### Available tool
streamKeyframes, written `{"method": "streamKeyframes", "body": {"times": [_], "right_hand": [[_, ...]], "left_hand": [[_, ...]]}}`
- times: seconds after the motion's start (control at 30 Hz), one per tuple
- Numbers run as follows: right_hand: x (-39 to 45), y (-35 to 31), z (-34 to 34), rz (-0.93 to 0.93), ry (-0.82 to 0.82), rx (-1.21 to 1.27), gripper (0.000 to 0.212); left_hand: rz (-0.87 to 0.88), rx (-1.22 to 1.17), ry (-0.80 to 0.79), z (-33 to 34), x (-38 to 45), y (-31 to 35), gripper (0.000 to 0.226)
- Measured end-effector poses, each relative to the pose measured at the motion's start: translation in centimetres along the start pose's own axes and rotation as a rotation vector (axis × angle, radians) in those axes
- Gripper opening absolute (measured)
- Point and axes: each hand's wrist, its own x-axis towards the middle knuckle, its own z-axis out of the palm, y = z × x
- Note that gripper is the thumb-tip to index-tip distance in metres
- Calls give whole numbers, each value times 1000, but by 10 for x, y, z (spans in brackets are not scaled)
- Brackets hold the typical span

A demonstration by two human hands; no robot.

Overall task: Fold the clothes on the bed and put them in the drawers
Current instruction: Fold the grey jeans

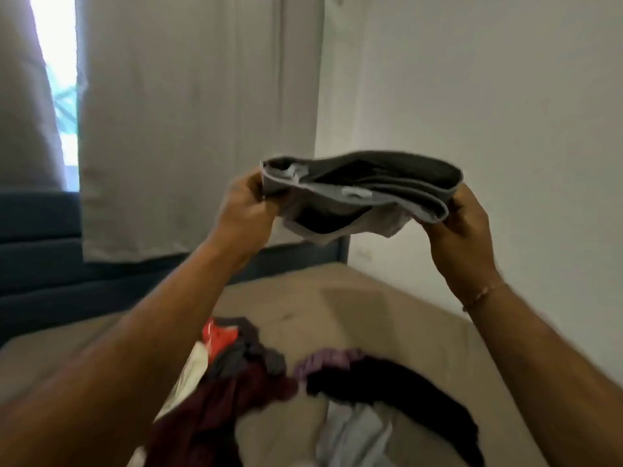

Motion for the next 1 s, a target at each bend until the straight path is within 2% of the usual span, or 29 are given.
{"method": "streamKeyframes", "body": {"times": [0.1, 0.17, 0.23, 0.27, 0.3, 0.33, 0.4, 0.5, 0.53, 0.6, 0.67, 0.8, 0.93, 1.0], "right_hand": [[-182, 13, -11, 154, -109, -136, 25], [-305, 6, -18, 429, -196, -130, 25], [-407, 2, -24, 717, -263, -182, 45], [-450, -4, -29, 844, -324, -237, 58], [-478, -7, -33, 932, -361, -259, 64], [-503, -11, -38, 990, -371, -243, 61], [-523, -17, -40, 1013, -391, -184, 58], [-531, -14, -44, 1011, -355, -187, 81], [-531, -11, -44, 995, -358, -175, 80], [-528, -2, -47, 915, -406, -139, 64], [-524, 10, -53, 887, -425, -135, 56], [-507, 31, -53, 850, -432, -121, 50], [-487, 51, -50, 890, -445, -121, 45], [-475, 62, -54, 941, -589, -101, 37]], "left_hand": [[-131, 49, -133, -12, -174, -44, 28], [-351, 76, -215, -22, -287, -57, 25], [-564, 136, -312, -32, -377, -65, 25], [-671, 141, -382, -35, -418, -66, 17], [-741, 144, -448, -38, -443, -70, 15], [-796, 157, -488, -38, -468, -71, 22], [-841, 152, -503, -36, -492, -75, 28], [-857, 144, -475, -28, -496, -78, 23], [-868, 131, -474, -26, -494, -81, 25], [-881, 112, -474, -23, -488, -91, 32], [-923, 65, -445, -22, -478, -103, 31], [-926, 30, -432, -20, -455, -122, 34], [-961, -41, -363, -7, -430, -139, 35], [-987, -44, -496, -11, -421, -146, 40]]}}
